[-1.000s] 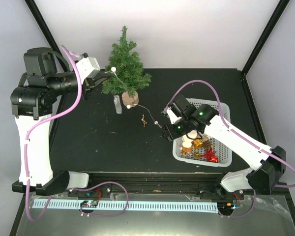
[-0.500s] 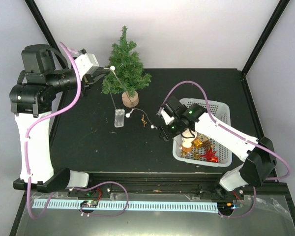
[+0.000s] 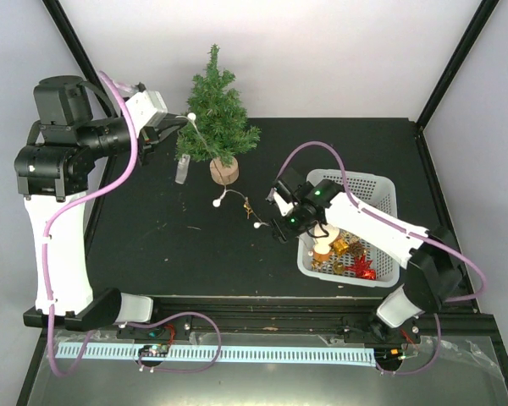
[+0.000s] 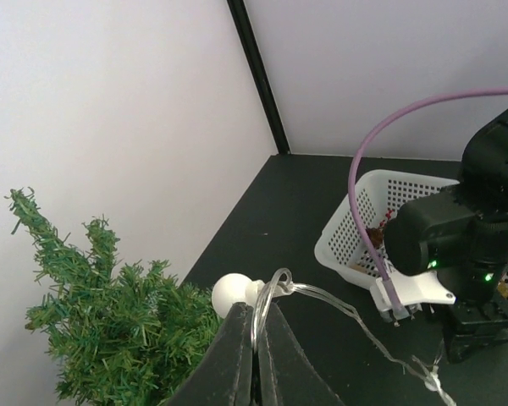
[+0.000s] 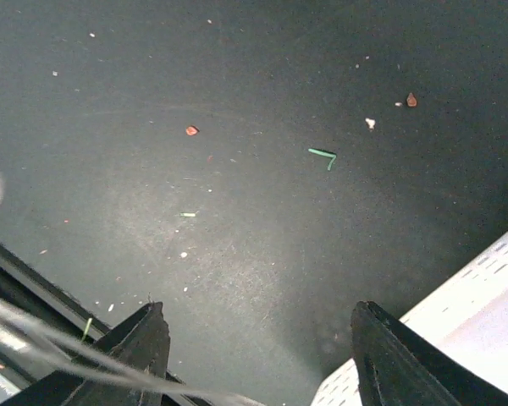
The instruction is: Decorate the small christmas tree
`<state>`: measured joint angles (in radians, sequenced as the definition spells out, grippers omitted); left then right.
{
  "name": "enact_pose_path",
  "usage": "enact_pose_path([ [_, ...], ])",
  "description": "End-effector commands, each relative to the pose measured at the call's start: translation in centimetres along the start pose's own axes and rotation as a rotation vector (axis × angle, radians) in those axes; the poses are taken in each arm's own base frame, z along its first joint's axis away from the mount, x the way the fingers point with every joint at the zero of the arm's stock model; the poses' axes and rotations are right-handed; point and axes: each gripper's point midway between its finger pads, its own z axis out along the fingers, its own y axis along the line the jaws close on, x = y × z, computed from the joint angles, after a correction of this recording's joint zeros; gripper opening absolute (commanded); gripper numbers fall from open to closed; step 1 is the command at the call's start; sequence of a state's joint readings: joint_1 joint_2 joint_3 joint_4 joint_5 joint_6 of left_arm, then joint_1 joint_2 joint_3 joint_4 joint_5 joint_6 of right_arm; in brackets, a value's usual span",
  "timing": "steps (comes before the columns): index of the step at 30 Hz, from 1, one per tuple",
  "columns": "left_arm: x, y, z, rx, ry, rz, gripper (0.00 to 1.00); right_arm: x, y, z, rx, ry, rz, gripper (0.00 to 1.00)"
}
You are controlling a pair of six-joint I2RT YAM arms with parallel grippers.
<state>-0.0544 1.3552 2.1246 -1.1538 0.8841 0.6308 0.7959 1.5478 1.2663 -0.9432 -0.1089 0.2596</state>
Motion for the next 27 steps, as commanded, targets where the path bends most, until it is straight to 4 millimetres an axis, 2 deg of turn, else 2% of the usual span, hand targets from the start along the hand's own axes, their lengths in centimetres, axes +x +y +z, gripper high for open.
enact_pose_path([
  [1, -1.6, 0.2, -0.9, -0.020, -0.039, 0.042, 0.02, -1.1, -0.2, 0.7, 0.024, -0.019, -0.004, 0.58],
  [3, -1.7, 0.4, -1.2, -0.033, -0.039, 0.044, 0.02, -0.7, -0.5, 1.2, 0.039, -0.006, 0.000, 0.53],
  [4, -1.6, 0.6, -1.4, -0.042, -0.038, 0.042, 0.02, -0.4, -0.8, 1.5, 0.053, 0.004, 0.006, 0.47],
  [6, -1.6, 1.2, -1.8, -0.070, -0.038, 0.029, 0.01, 0.3, -1.6, 2.0, 0.090, 0.016, 0.016, 0.23],
  [8, -1.3, 2.7, -2.3, -0.112, -0.042, -0.013, 0.02, 1.0, -2.4, 2.3, 0.124, 0.027, 0.035, 0.11],
  [10, -1.2, 3.6, -2.9, -0.112, -0.066, -0.059, 0.02, 1.2, -2.7, 1.9, 0.136, 0.016, 0.046, 0.02],
  [12, -1.0, 4.2, -3.2, -0.119, -0.071, -0.077, 0.02, 0.5, -2.8, 0.7, 0.149, -0.025, 0.056, 0.01],
  [14, -0.7, 4.5, -3.2, -0.121, -0.069, -0.081, 0.01, -1.2, -2.6, -1.4, 0.157, -0.088, 0.060, 0.01],
  [21, 0.1, 5.7, -2.5, -0.128, -0.075, -0.115, 0.01, -10.0, 0.0, -11.4, 0.118, -0.350, 0.073, 0.01],
  [24, 0.4, 6.5, -2.1, -0.129, -0.074, -0.130, 0.01, -12.8, 1.0, -14.2, 0.101, -0.412, 0.073, 0.01],
  [27, 0.8, 7.2, -1.8, -0.133, -0.073, -0.139, 0.02, -15.4, 1.5, -15.7, 0.063, -0.474, 0.097, 0.01],
])
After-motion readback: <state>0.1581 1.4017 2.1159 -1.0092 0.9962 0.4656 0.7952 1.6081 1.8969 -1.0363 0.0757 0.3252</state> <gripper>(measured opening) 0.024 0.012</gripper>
